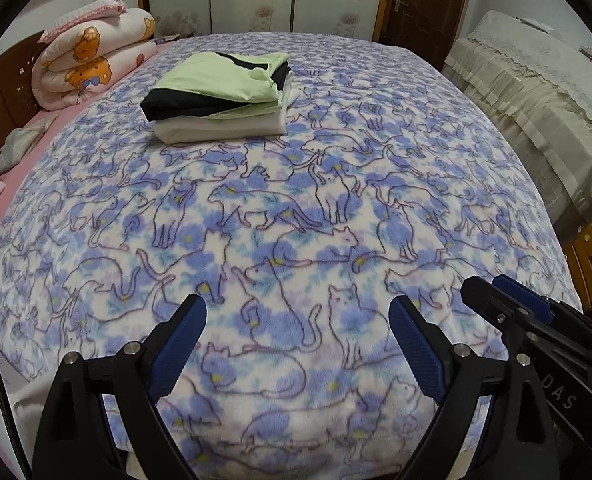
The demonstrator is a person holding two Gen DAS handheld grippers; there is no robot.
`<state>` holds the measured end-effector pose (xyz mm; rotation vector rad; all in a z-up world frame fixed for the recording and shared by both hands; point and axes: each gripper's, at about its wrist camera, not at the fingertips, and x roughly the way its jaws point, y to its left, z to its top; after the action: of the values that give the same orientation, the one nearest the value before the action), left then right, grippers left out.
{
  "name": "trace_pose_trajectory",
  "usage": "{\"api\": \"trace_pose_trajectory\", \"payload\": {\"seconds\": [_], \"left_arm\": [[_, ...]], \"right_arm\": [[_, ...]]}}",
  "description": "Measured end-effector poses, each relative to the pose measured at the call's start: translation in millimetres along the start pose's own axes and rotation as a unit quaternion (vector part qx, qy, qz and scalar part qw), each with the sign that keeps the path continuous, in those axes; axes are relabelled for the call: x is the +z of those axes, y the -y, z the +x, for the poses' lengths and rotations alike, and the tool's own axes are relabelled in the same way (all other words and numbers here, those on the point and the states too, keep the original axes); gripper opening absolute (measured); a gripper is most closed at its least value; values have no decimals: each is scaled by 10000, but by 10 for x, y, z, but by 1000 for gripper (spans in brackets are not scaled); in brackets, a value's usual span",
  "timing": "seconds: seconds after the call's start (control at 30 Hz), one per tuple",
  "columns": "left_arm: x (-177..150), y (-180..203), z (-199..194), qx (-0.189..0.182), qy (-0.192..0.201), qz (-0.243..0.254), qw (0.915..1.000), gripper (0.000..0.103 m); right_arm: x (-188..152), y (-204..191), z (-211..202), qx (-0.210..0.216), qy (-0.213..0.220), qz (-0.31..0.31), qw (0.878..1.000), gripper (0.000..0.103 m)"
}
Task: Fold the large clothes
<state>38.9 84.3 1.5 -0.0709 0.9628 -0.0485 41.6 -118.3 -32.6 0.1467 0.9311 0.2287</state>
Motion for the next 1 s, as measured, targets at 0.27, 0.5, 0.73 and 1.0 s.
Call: {"api": "trace_pose_trajectory", "payload": {"seconds": [0.27, 0.5, 0.73, 1.0], "left_arm": [[-148, 16, -354, -3, 169, 17, 9999, 92], [-199, 42, -488, 39, 295, 22, 9996, 92], [-205, 78, -511, 19, 271, 14, 9996, 92], [-201, 99, -543, 33, 301, 33, 9995, 92]], "right_arm": [[-151, -45, -322, -47, 128, 55, 9999, 41], [-180, -65, -426, -117, 174, 36, 9998, 41], [-233, -52, -528, -209, 229, 40, 9995, 41], [-235, -44, -571, -231, 269, 22, 9994, 41]]}}
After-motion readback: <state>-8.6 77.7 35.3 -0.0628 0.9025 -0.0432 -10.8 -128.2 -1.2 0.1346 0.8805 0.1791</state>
